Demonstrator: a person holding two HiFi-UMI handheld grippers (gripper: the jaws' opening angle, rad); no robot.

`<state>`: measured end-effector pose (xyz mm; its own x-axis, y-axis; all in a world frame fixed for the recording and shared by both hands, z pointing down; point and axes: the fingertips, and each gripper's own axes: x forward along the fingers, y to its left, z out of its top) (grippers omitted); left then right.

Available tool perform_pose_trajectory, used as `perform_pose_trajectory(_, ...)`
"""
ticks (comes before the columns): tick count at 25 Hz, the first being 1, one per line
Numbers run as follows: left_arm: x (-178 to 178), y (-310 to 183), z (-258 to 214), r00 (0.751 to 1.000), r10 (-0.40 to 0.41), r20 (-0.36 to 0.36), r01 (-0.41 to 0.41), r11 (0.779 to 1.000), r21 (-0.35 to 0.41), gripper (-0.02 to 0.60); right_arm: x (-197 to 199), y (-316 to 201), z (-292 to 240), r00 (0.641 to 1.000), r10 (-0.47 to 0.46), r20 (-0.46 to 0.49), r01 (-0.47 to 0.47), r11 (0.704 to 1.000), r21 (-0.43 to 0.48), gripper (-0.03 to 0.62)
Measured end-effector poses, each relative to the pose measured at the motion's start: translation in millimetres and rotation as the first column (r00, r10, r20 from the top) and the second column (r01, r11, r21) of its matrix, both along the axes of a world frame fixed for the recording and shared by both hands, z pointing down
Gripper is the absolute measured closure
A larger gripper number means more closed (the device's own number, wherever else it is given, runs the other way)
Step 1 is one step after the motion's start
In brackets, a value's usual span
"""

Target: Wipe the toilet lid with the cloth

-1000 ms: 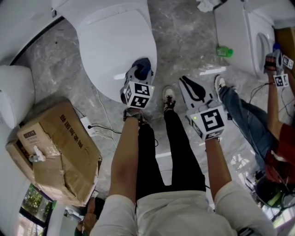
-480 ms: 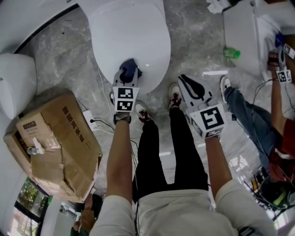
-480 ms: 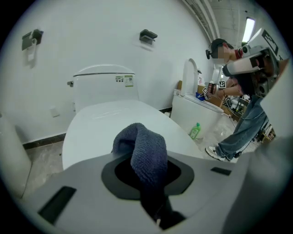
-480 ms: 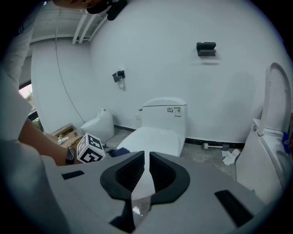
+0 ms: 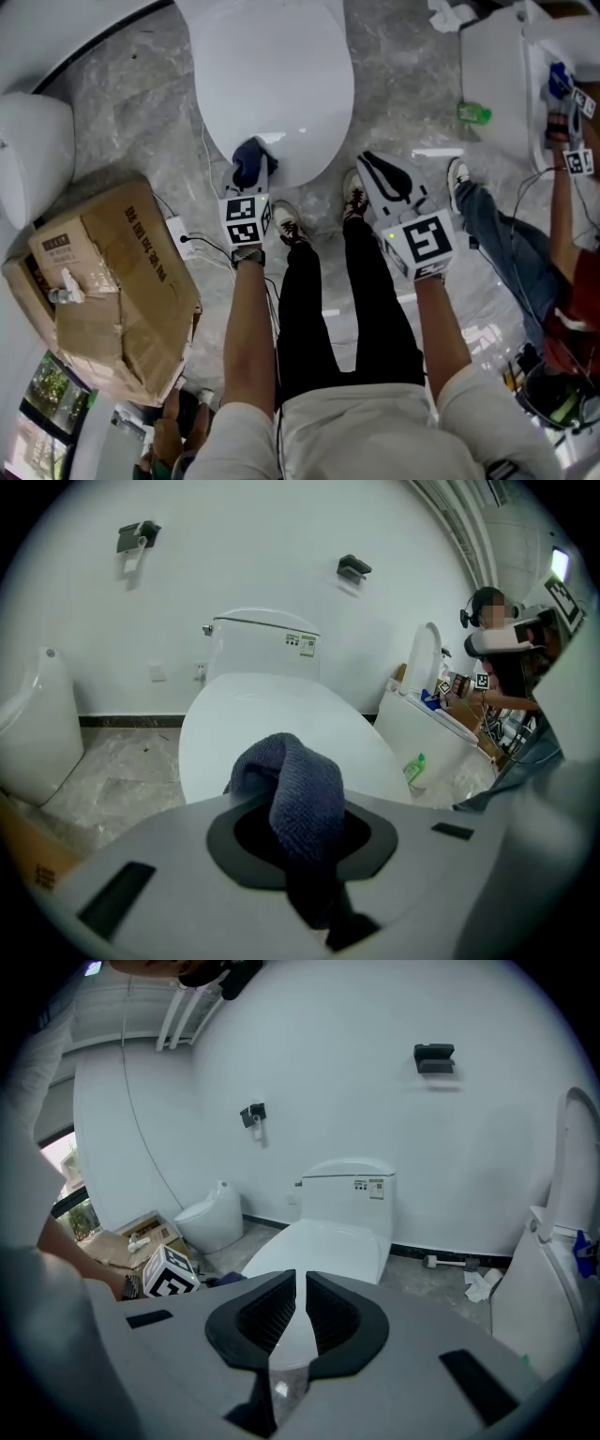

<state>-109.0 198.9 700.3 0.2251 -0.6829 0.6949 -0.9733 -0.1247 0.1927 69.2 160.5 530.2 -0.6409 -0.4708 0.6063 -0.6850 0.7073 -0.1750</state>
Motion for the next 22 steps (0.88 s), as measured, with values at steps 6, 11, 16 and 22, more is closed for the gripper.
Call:
perform_pose_trajectory(6,45,9,1,0.998,-0.028,-0.062,0.027,1.000,-0.005,0.523,19,-5,-5,1.000,0.011,0.011,-0.011,1.000,0.023,0.540)
perform_pose_trajectory(11,106,-6,4,0.993,0.068,-0.093,-0.070,0.997,-0.022,0.523,49,-13,-8,0.999,0.035,-0.022,-0.035,0.999,-0.002,0.540)
perform_pose_trajectory(16,156,-37,2,0.983,0.146,-0.109,-0.149,0.989,-0.016,0.523,74,-23,-9,0.997,0.068,-0.020,-0.068,0.998,0.008,0.540)
perform_pose_trajectory(22,192,-70,-21,0.966,0.206,-0.155,-0.205,0.979,0.022,0.523,104,-38,-27,0.994,0.109,-0.011,-0.109,0.993,0.045,0.540)
